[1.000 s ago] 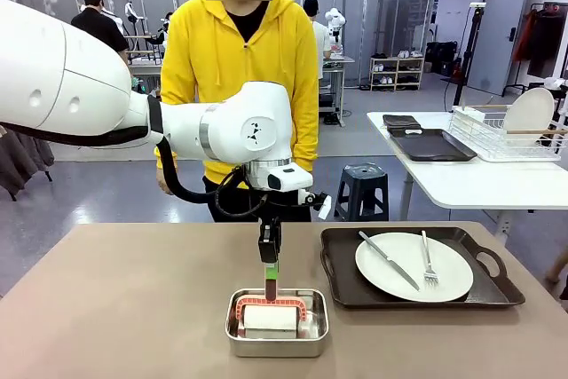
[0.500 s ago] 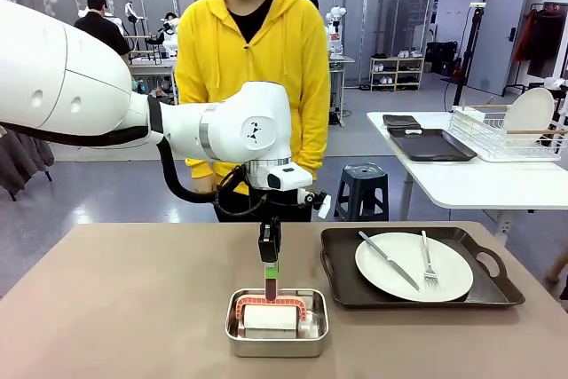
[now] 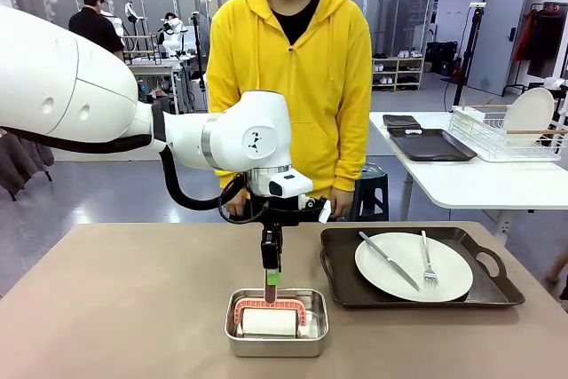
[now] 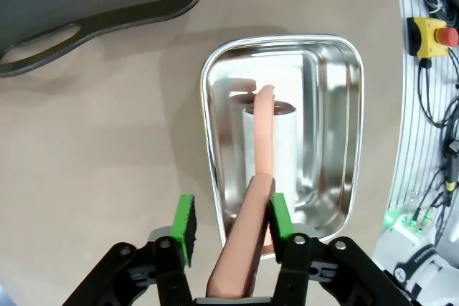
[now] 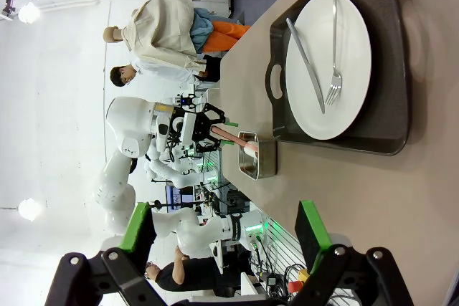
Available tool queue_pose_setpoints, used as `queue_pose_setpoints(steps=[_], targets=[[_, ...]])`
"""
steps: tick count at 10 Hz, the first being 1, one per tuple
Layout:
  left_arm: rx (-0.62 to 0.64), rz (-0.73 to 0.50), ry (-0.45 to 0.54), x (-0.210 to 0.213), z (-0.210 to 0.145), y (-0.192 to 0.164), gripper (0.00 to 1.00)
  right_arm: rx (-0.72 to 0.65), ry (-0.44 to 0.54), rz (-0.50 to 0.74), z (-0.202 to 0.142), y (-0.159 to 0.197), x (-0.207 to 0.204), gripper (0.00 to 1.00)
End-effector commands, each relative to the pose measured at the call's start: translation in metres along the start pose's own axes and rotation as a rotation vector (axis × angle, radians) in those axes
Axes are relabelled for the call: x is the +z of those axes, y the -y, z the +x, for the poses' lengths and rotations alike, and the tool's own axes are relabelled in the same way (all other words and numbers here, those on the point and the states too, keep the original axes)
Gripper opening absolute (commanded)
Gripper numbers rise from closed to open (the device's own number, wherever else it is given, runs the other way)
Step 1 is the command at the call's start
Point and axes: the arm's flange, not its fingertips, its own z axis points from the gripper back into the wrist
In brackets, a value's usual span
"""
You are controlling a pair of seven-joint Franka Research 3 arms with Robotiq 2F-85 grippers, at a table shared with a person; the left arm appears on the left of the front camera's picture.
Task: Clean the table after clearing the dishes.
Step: Place the Lint Roller back on top of the Airtight Container.
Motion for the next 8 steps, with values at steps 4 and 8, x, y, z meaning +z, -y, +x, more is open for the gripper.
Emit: queue_pose_setpoints(steps=[4, 8], targets=[[0.028, 0.011, 0.008, 0.007, -0.002, 0.015, 0.88, 0.006, 0.0, 0.005, -0.002, -0.004, 0.001, 1.0], [0.064, 0.007, -0.023, 0.042, -0.007, 0.028, 1.0, 0.006, 0.0, 0.005, -0.002, -0.004, 0.001, 1.0]])
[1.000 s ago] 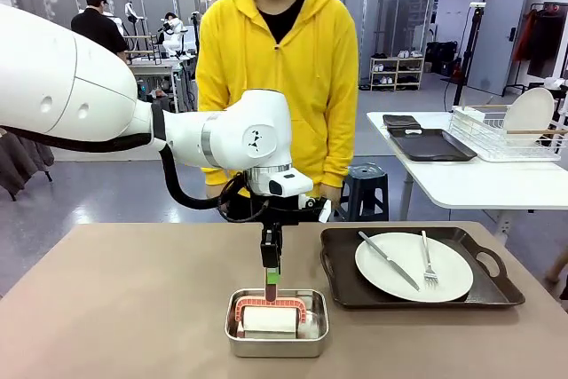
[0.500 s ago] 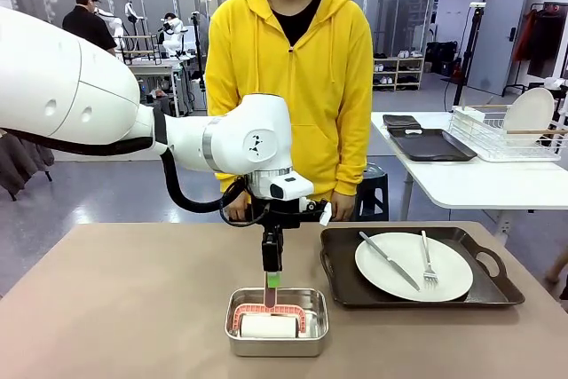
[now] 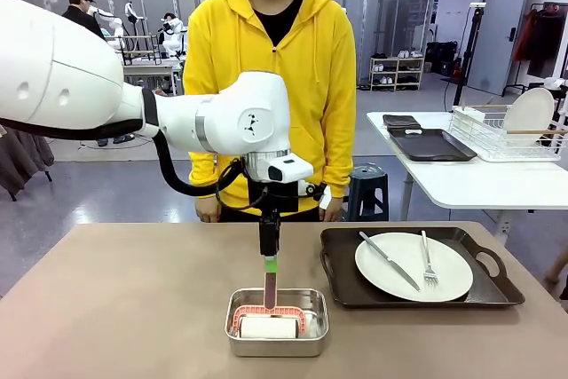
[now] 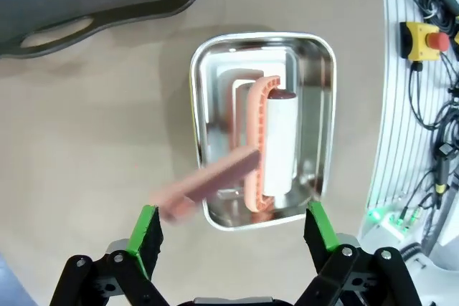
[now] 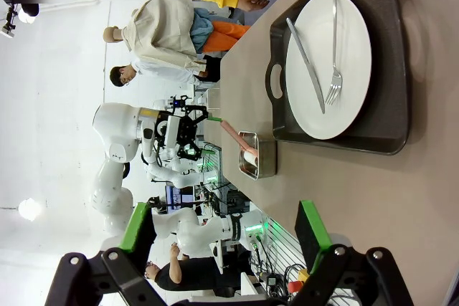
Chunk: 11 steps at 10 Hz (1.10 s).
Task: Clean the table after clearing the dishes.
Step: Place the Lint Roller back on top of the Airtight Container.
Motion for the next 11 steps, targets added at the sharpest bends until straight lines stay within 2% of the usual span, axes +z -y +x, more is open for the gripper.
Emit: queue_pose_setpoints(steps=[1, 3, 4, 11], targets=[[0.021, -0.018, -0.012, 0.0048, -0.0075, 0.0068, 1.0, 0.006, 0.0, 0.005, -0.0018, -0.0035, 0.0008, 1.0], [0.017, 0.023, 0.045, 0.0075, -0.0126, 0.0092, 1.0, 0.006, 0.0, 0.005, -0.0018, -0.0035, 0.0008, 1.0], [0.01, 0.001, -0.004, 0.0067, -0.003, 0.0026, 1.0, 0.006, 0.0, 0.005, -0.0018, -0.0035, 0.0008, 1.0], [0.01, 0.001, -0.004, 0.0067, -0.003, 0.0026, 1.0, 0.006, 0.0, 0.005, -0.0018, -0.0035, 0.0008, 1.0]])
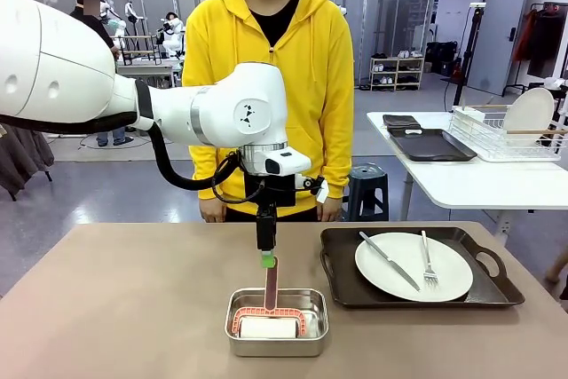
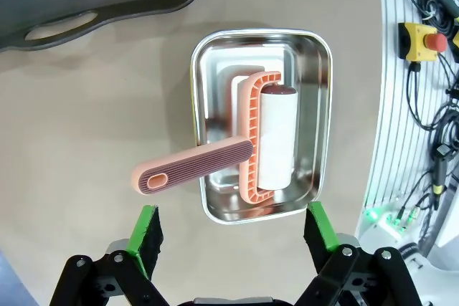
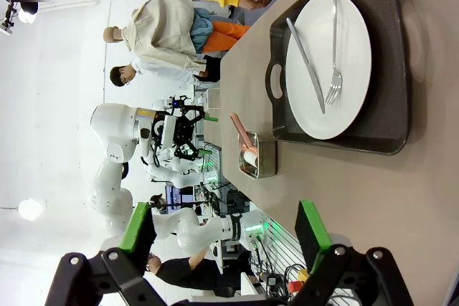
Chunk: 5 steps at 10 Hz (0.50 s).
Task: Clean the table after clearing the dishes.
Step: Place the Lint Roller back on top of the Airtight Container, then when the right (or left) Handle tray is removed, use the right hand (or left hand) to clean the right (or left) side of the table with the Lint Roller.
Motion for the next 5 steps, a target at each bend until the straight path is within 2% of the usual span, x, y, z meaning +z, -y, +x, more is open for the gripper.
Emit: queue_pose_setpoints(steps=[1, 5], targets=[[-0.002, 0.0, -0.006, 0.0014, -0.0004, 0.0021, 1.0, 0.006, 0.0, 0.005, -0.0018, -0.0035, 0.0008, 1.0], [-0.002, 0.0, -0.006, 0.0014, -0.0004, 0.0021, 1.0, 0.006, 0.0, 0.005, -0.0018, -0.0035, 0.0008, 1.0]])
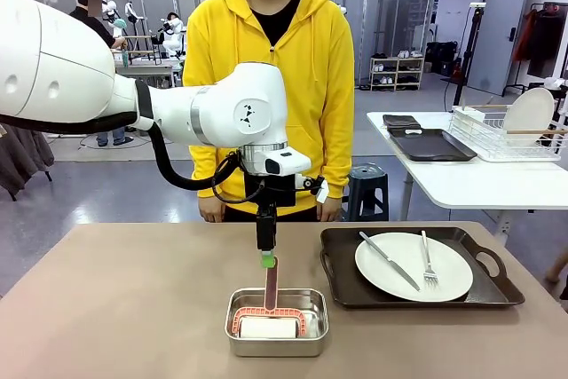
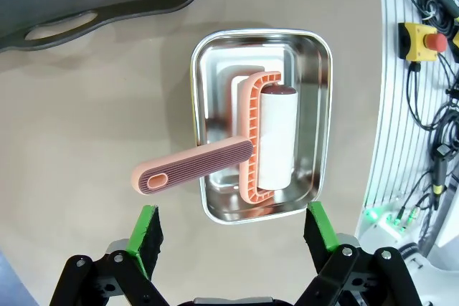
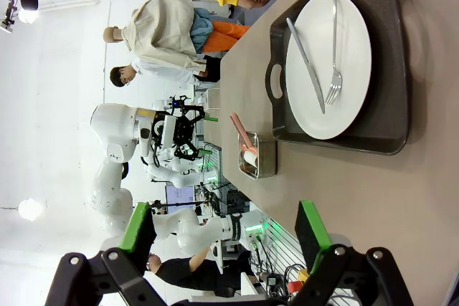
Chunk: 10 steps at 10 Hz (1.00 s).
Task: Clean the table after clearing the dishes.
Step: When the right (or left) Handle tray is removed, use the right hand (or left hand) to clean the right (or left) side of the table with the Lint Roller.
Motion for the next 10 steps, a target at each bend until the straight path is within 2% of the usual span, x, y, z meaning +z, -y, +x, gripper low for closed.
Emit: queue_pose_setpoints(steps=[1, 5, 7, 10], targets=[[-0.002, 0.0, -0.006, 0.001, 0.0, 0.002, 1.0, 0.006, 0.0, 0.005, -0.002, -0.003, 0.001, 1.0], [0.0, 0.0, 0.0, 0.0, 0.0, 0.0, 1.0, 0.006, 0.0, 0.005, -0.002, -0.003, 0.001, 1.0], [0.186, -0.057, 0.139, 0.045, -0.035, -0.013, 1.0, 0.006, 0.0, 0.005, -0.002, -0.003, 0.001, 1.0], [0.497, -0.231, 0.438, 0.079, -0.141, 0.004, 1.0, 0.006, 0.0, 0.005, -0.002, -0.003, 0.001, 1.0]])
